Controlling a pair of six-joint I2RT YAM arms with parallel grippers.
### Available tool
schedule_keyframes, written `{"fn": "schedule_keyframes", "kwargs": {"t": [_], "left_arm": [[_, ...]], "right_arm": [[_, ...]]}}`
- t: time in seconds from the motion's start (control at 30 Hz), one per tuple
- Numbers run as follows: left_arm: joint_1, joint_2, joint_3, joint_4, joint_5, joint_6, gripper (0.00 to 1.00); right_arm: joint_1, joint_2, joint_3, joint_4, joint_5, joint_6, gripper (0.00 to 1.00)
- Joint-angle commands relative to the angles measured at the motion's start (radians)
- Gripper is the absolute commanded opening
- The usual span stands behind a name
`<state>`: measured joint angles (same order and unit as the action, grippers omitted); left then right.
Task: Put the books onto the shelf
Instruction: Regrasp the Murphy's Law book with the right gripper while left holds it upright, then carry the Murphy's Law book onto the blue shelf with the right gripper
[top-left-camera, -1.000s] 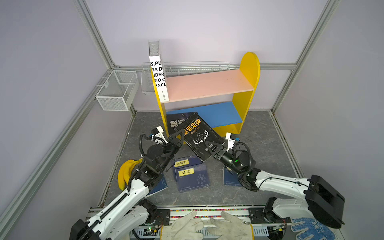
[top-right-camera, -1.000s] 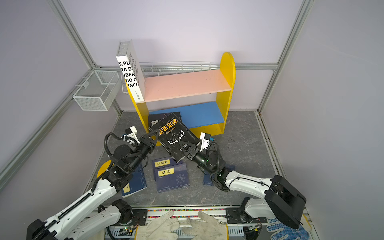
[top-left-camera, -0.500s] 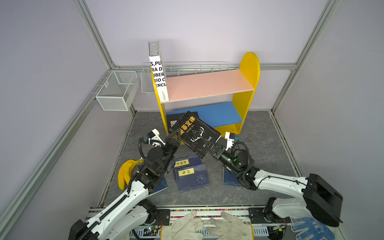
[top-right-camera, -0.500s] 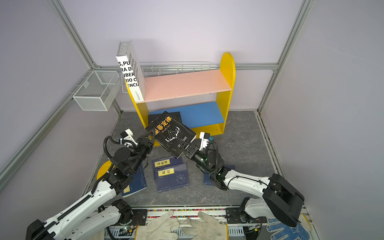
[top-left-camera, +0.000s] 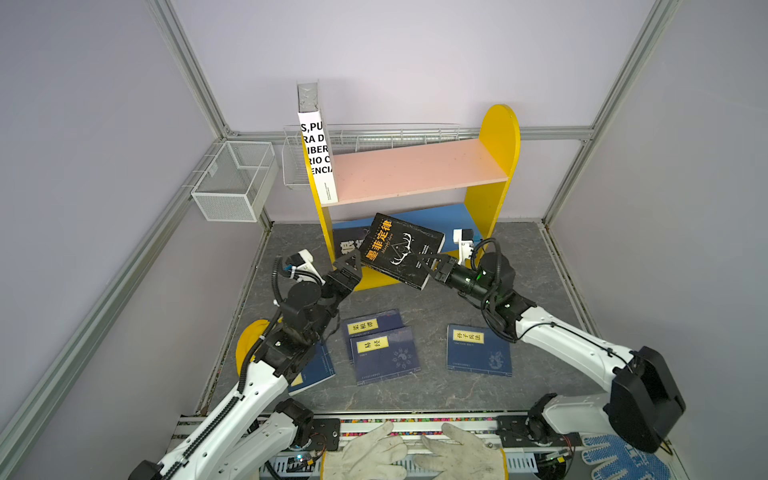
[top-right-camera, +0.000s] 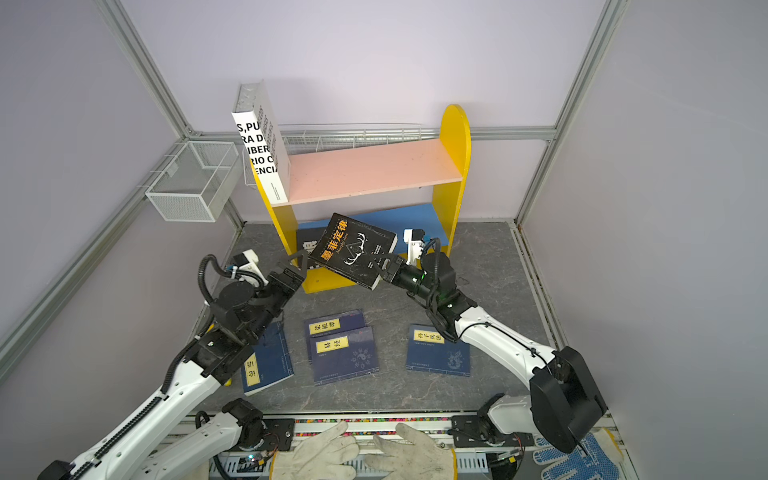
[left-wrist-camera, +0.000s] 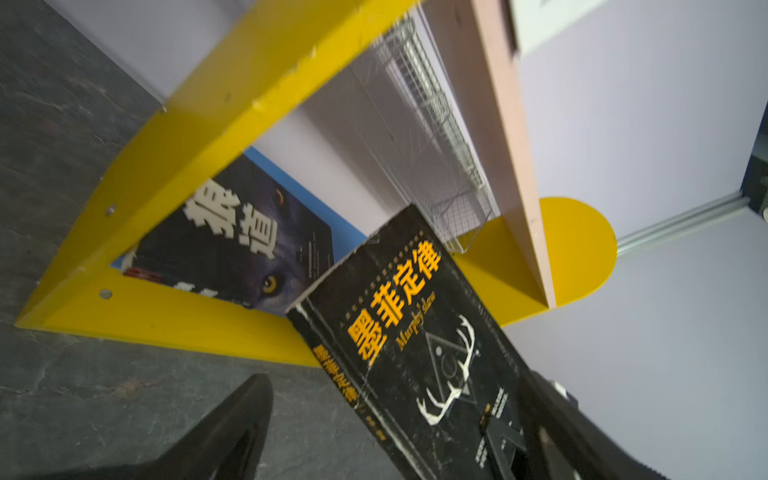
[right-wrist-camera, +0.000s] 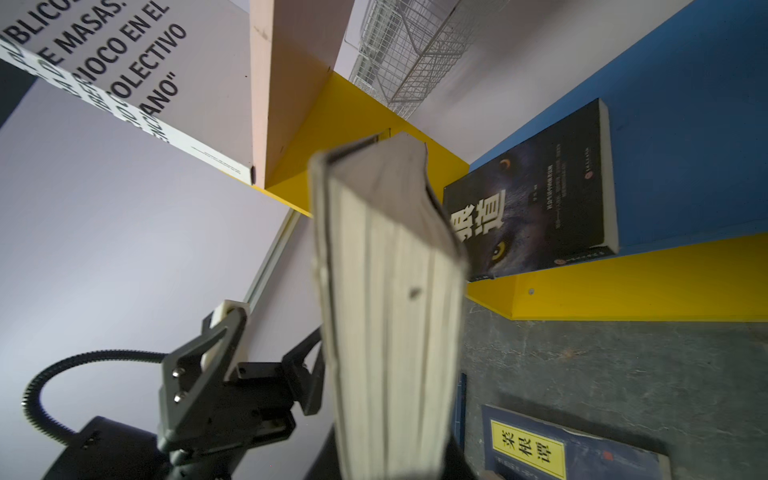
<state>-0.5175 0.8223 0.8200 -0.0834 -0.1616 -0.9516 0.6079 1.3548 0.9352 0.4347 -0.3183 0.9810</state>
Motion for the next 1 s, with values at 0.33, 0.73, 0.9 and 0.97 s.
{"fn": "schedule_keyframes", "kwargs": {"t": [0.33,0.73,0.9,0.97], "left_arm": [[0.272,0.091,0.163,-0.428,0.447,0.39,0.99],[0.352,0.125,0.085,-0.344,0.435,0.436,0.99],[0.385,0.162,0.069,-0.299,0.453,0.437,0.99],[0.387,0.182,0.075,-0.299,0.446,0.44,1.0]], "right_arm": [[-0.125,0.27,0.361,-0.195,-0.391,-0.234,0.16],[-0.154,0.53,0.562,-0.093,-0.532,-0.179,0.16],[-0.164,0.603,0.653,-0.146,-0.584,-0.201,0.16],[-0.169,0.633,0.689,-0.157,-0.605,-0.201,0.16]]}}
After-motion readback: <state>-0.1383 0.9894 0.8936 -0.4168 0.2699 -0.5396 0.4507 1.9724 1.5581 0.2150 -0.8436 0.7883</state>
